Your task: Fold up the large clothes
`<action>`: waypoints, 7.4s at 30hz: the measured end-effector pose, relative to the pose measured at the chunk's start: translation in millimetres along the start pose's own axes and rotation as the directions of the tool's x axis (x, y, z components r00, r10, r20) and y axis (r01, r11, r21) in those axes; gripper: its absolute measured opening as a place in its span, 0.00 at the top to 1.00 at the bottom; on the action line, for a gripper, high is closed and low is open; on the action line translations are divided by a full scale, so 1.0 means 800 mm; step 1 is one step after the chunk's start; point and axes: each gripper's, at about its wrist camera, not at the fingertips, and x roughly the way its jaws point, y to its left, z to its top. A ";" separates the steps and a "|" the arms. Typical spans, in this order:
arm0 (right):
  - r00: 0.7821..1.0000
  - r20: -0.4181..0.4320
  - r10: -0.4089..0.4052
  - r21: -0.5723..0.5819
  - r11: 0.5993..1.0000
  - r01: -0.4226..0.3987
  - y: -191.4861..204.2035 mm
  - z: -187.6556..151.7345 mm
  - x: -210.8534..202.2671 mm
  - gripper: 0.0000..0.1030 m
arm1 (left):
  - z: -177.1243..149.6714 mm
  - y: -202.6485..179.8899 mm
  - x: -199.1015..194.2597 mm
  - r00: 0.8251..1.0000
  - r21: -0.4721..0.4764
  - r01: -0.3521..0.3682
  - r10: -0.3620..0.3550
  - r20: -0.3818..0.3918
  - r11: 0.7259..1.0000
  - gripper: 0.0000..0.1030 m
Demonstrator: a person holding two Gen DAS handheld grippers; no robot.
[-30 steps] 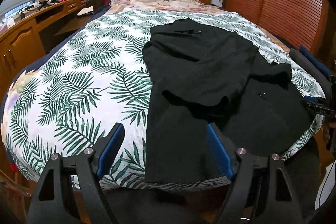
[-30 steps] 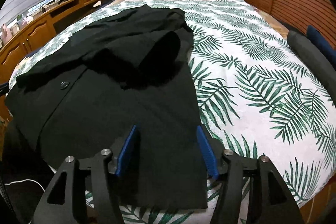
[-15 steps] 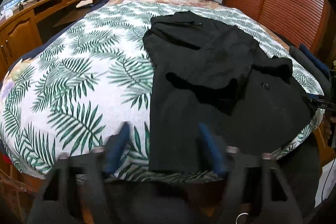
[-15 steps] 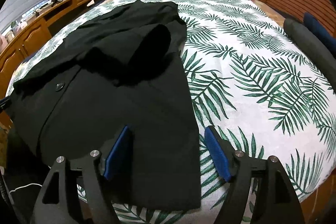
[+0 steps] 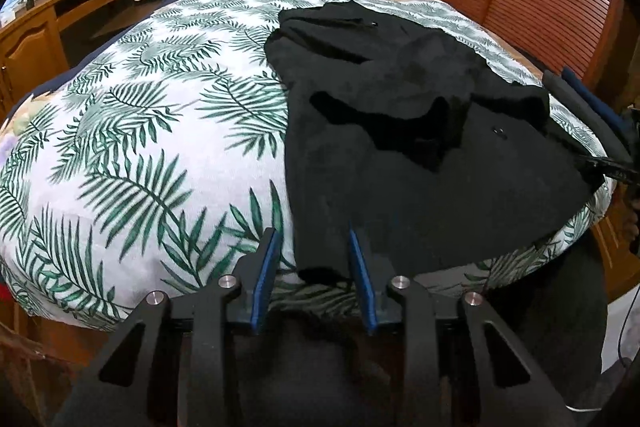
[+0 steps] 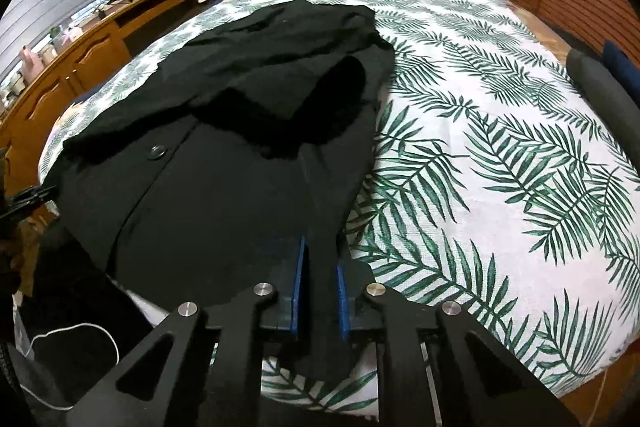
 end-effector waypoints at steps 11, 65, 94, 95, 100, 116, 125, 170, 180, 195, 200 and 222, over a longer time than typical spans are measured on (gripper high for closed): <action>0.999 -0.013 0.035 0.024 0.999 -0.034 -0.006 -0.001 0.011 0.87 | 0.006 -0.002 -0.005 1.000 -0.018 0.025 -0.025 0.007 1.000 0.91; 0.908 0.420 -0.005 -0.086 0.995 0.046 -0.003 0.123 -0.115 0.96 | 0.220 -0.029 -0.148 0.910 0.064 -0.064 0.032 0.413 0.996 0.96; 0.963 0.204 -0.174 -0.069 0.979 0.191 0.031 0.236 0.065 0.96 | 0.279 0.016 0.058 0.950 0.029 0.005 -0.014 0.313 1.000 0.95; 0.963 0.201 -0.177 -0.066 0.979 0.194 0.034 0.241 0.069 0.96 | 0.280 0.018 0.059 0.951 0.024 0.008 -0.015 0.309 1.000 0.95; 0.967 0.152 -0.206 -0.049 0.975 0.216 0.034 0.259 0.100 0.89 | 0.276 0.026 0.066 0.959 0.004 -0.004 0.003 0.282 1.000 0.76; 0.980 0.081 -0.182 -0.032 0.982 0.185 0.031 0.267 0.107 0.39 | 0.253 -0.009 0.074 0.967 0.074 0.062 -0.078 0.244 0.995 0.29; 0.980 -0.053 -0.189 0.012 0.982 0.190 0.004 0.293 0.166 0.39 | 0.245 -0.031 0.082 0.970 0.117 0.083 -0.107 0.220 0.990 0.29; 0.986 0.076 -0.150 -0.072 0.985 0.155 0.021 0.234 0.074 0.51 | 0.224 -0.095 0.062 0.965 0.207 0.124 -0.166 0.202 0.970 0.29; 0.994 0.085 -0.064 -0.108 0.991 0.073 0.033 0.156 0.001 0.51 | 0.197 -0.132 0.045 0.964 0.248 0.136 -0.186 0.191 0.959 0.29; 0.994 -0.017 -0.107 -0.025 0.994 0.107 0.002 0.090 0.017 0.51 | 0.143 -0.146 0.043 0.967 0.230 0.183 -0.218 0.134 0.956 0.29; 0.988 0.002 -0.156 -0.034 0.987 0.156 0.017 0.094 0.008 0.51 | 0.137 -0.151 0.054 0.973 0.245 0.173 -0.204 0.108 0.954 0.29; 0.998 0.002 0.062 -0.196 0.979 -0.061 0.158 0.122 0.085 0.51 | 0.125 -0.126 0.080 0.984 0.201 0.166 -0.176 0.033 0.966 0.29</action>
